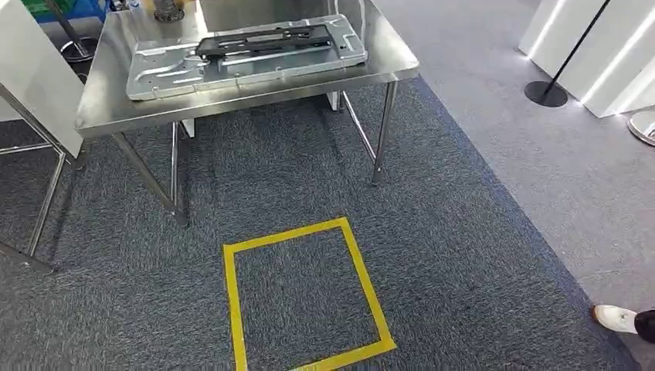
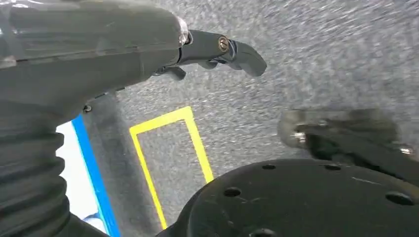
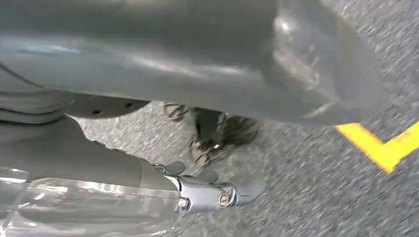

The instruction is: Take the parts from the cabinet and place them on the table.

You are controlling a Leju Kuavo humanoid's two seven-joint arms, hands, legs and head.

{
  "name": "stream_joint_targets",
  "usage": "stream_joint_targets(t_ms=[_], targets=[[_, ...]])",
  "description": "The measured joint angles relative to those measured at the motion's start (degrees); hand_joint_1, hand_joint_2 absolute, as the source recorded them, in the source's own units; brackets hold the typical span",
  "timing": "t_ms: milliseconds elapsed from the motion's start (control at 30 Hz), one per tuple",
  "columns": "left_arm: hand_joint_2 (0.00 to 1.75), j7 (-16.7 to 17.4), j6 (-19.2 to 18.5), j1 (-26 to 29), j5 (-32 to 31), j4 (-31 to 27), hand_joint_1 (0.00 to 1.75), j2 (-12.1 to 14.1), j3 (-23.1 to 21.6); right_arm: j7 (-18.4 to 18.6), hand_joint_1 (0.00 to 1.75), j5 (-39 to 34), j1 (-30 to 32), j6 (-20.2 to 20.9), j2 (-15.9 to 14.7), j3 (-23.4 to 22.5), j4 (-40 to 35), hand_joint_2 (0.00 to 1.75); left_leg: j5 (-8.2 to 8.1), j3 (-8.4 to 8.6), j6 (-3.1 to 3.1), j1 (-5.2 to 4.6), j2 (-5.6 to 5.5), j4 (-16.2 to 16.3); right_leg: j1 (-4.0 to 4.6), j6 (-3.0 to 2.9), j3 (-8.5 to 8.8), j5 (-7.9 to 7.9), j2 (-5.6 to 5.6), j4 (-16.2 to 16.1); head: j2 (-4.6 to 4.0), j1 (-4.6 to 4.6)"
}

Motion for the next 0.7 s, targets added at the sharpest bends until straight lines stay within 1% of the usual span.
stream_joint_targets(t_ms=[33, 67, 100, 133, 167, 200, 233, 267, 300, 333, 367, 400, 433, 467, 500, 533, 567, 600, 633, 667, 700], targets=[[0.00, 0.02, 0.07, 0.09, -0.04, 0.00, 0.00, 0.00, 0.00, 0.00, 0.00, 0.04, 0.00, 0.00, 0.00, 0.00, 0.00, 0.00, 2.11, 2.85, 0.20, 0.00, -0.01, -3.27, 0.06, 0.15, -1.22, 0.60, 0.10, 0.45, 0.00, 0.00], [0.00, 0.15, 0.15, 0.18, -0.09, 0.00, 0.00, 0.00, 0.00, -0.02, 0.00, 0.20, -0.03, 0.00, 0.00, 0.00, 0.00, 0.00, 2.46, 6.64, 0.38, 0.00, -0.03, -8.15, 0.08, 0.36, -2.35, 1.16, 0.21, 0.90, 0.00, 0.00], [0.00, 0.31, 0.28, 0.28, -0.24, 0.00, 0.00, -0.02, -0.02, -0.07, 0.00, 0.42, -0.15, 0.00, 0.00, 0.00, -0.02, 0.00, 0.32, 11.17, 0.66, -0.05, -0.07, -13.88, 0.18, 0.65, -3.04, 1.66, 0.39, 1.31, 0.00, 0.00], [0.00, 0.44, 0.41, 0.53, -0.50, 0.00, 0.00, 0.00, -0.04, -0.15, 0.00, 0.75, -0.16, 0.00, 0.02, 0.00, -0.02, 0.00, -1.20, 14.24, 1.00, -0.29, -0.52, -19.25, 0.35, 0.95, -3.60, 1.98, 0.48, 1.78, 0.00, 0.02], [0.00, 0.37, 0.68, 0.60, -0.70, 0.00, 0.00, -0.02, -0.09, -0.24, 0.00, 1.29, -0.10, -0.02, 0.02, 0.02, -0.02, 1.75, -2.02, 14.16, 1.31, -0.38, -0.75, -20.18, 0.48, 1.25, -4.15, 2.78, 0.46, 2.00, 0.00, 0.00], [0.00, 0.22, 1.01, 0.62, -0.85, 0.00, 0.00, -0.04, -0.11, -0.44, 0.00, 1.98, -0.19, -0.43, 0.00, 0.11, -0.02, 1.75, -1.85, 13.32, 1.74, -0.60, -0.76, -19.85, 0.52, 1.72, -4.64, 3.26, 0.49, 1.70, 0.00, 0.00], [0.00, 0.13, 1.68, 0.61, -0.98, 0.00, 0.00, -0.21, -0.11, -0.55, 0.00, 2.75, -0.15, -0.68, 0.00, 0.26, 0.00, 1.75, -1.38, 12.69, 2.38, -0.58, -0.78, -19.91, 0.42, 2.18, -4.92, 3.80, 0.51, 1.47, 0.00, 0.02], [0.00, 0.15, 2.12, 0.61, -1.03, 0.00, 0.00, -0.42, -0.11, -0.63, 0.00, 3.43, -0.13, -0.77, -0.02, 0.42, 0.00, 1.75, -0.52, 12.09, 2.98, -0.03, -0.50, -20.20, 0.13, 2.47, -5.31, 3.80, 0.51, 1.93, 0.00, 0.00], [0.00, 0.20, 2.52, 0.62, -1.07, 0.00, 0.00, -0.46, -0.11, -0.74, 0.00, 4.02, -0.14, -0.83, -0.02, 0.63, 0.02, 1.75, -0.03, 11.47, 3.42, -0.13, -0.33, -20.20, 0.08, 2.63, -6.04, 1.57, 0.47, 3.23, 0.00, 0.02], [0.00, 0.22, 2.78, 0.58, -1.16, 0.00, 0.00, -0.48, -0.11, -0.85, 0.00, 4.57, -0.19, -1.03, -0.02, 0.85, 0.02, 1.75, 0.55, 10.87, 3.71, -0.15, -0.18, -20.20, -0.14, 2.84, -7.06, -1.85, 0.45, 6.08, 0.00, 0.02], [1.75, 0.28, 2.82, 0.52, -1.22, 0.00, 0.00, -0.50, -0.11, -0.98, 0.00, 4.94, -0.33, -1.35, -0.02, 1.16, 0.02, 1.75, 1.12, 10.18, 3.72, -0.18, -0.03, -20.19, -0.14, 3.13, -8.34, -5.33, 0.45, 10.31, 0.00, 0.02], [1.75, 0.31, 2.82, 0.47, -1.27, 0.00, 0.00, -0.50, -0.11, -1.03, 0.00, 5.18, -0.46, -1.51, 0.00, 1.38, 0.02, 1.75, 1.70, 9.47, 3.73, -0.25, 0.12, -20.14, -0.14, 3.39, -9.52, -7.69, 0.45, 14.83, 0.00, 0.02], [1.75, 0.33, 2.82, 0.42, -1.35, 0.00, 0.00, -0.50, -0.11, -1.05, 0.00, 5.40, -0.56, -1.68, 0.00, 1.57, 0.02, 0.00, 2.25, 8.76, 3.69, -0.30, 0.24, -20.09, -0.15, 3.55, -10.19, -8.26, 0.45, 18.38, 0.00, 0.02], [1.75, 0.31, 2.86, 0.40, -1.47, 0.00, 0.00, -0.50, -0.11, -1.29, 0.00, 5.72, -0.59, -2.44, 0.00, 1.75, 0.02, 0.00, 2.72, 8.14, 3.61, -0.33, 0.29, -20.05, -0.14, 3.58, -9.79, -7.18, 0.45, 19.62, 0.00, 0.02], [1.75, 0.33, 2.91, 0.33, -1.64, 0.00, 0.00, -0.50, -0.11, -1.64, 0.00, 6.19, -0.62, -3.57, 0.00, 2.06, 0.02, 0.00, 3.20, 7.62, 3.51, -0.34, 0.30, -19.96, -0.14, 3.54, -8.08, -5.24, 0.45, 18.30, 0.00, 0.02], [1.75, 0.33, 2.93, 0.27, -1.75, 0.00, 0.00, -0.50, -0.13, -1.95, 0.00, 6.51, -0.71, -4.37, 0.00, 2.27, 0.02, 0.00, 3.55, 7.12, 3.38, -0.33, 0.29, -19.86, -0.14, 3.41, -5.21, -3.44, 0.45, 14.80, 0.00, 0.02], [1.75, 0.52, 2.95, 0.18, -1.90, 0.00, 0.00, -0.52, -0.15, -2.14, 0.00, 6.62, -0.90, -4.83, 0.00, 2.38, 0.00, 0.00, 3.87, 6.83, 3.15, -0.33, 0.23, -19.71, -0.13, 3.16, -1.07, -2.32, 0.45, 9.06, 0.00, 0.02], [1.75, 0.85, 2.95, 0.05, -2.05, 0.00, 0.00, -0.52, -0.15, -2.21, 0.00, 6.80, -1.21, -4.85, -0.02, 2.51, 0.00, 0.00, 4.13, 6.62, 2.92, -0.34, 0.19, -19.43, -0.11, 2.83, 3.29, -2.67, 0.51, 3.10, 0.00, 0.02], [1.75, 1.41, 2.84, -0.06, -2.16, 0.00, 0.00, -0.55, -0.17, -2.25, 0.00, 7.15, -1.69, -4.81, -0.02, 2.73, 0.00, 0.00, 4.24, 6.09, 2.64, -0.72, 0.18, -18.94, 0.32, 2.27, 5.17, -3.92, 0.54, -0.56, 0.00, 0.02], [1.75, 1.93, 2.58, -0.18, -2.19, 0.00, 0.00, -0.55, -0.20, -2.34, 0.00, 7.41, -1.89, -4.63, -0.02, 3.04, 0.00, 1.75, 4.60, 6.06, 2.17, -0.72, 0.21, -18.91, 0.31, 1.75, 4.53, -3.81, 0.58, -0.20, 0.00, 0.00], [1.75, 2.34, 2.27, -0.21, -2.16, 0.00, 0.00, -0.50, -0.20, -2.47, 0.00, 7.50, -2.01, -4.44, 0.00, 3.28, 0.00, 1.75, 4.74, 6.00, 1.95, -0.69, 0.19, -18.92, 0.35, 1.33, 4.49, -3.92, 0.57, -0.31, 0.00, 0.00]])
